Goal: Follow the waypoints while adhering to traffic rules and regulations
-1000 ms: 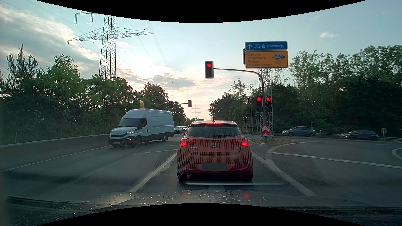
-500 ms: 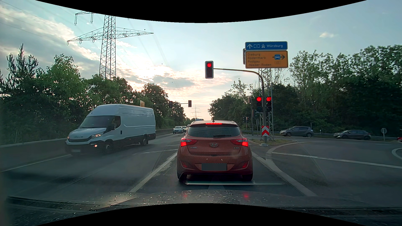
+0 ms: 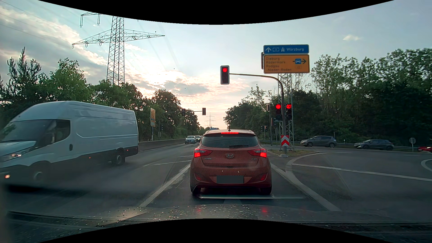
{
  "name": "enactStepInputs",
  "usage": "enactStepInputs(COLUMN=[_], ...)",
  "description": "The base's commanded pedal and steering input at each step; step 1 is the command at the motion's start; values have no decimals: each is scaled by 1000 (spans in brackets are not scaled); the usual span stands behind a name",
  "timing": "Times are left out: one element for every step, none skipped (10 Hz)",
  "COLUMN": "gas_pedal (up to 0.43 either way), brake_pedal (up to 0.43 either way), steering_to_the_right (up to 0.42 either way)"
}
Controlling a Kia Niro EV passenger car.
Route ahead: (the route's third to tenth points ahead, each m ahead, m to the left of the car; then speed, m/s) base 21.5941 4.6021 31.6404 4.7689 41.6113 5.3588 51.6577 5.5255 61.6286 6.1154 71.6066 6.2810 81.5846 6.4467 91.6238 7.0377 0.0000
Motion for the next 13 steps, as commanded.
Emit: enactStepInputs(gas_pedal=[0,0,0,0,0,0,0,0,0,0,0,0,0], brake_pedal=[305,305,305,305,305,305,305,305,305,305,305,305,305], steering_to_the_right=[-5,-5,-5,-5,-5,-5,-5,-6,-6,-6,-5,-5,-5])
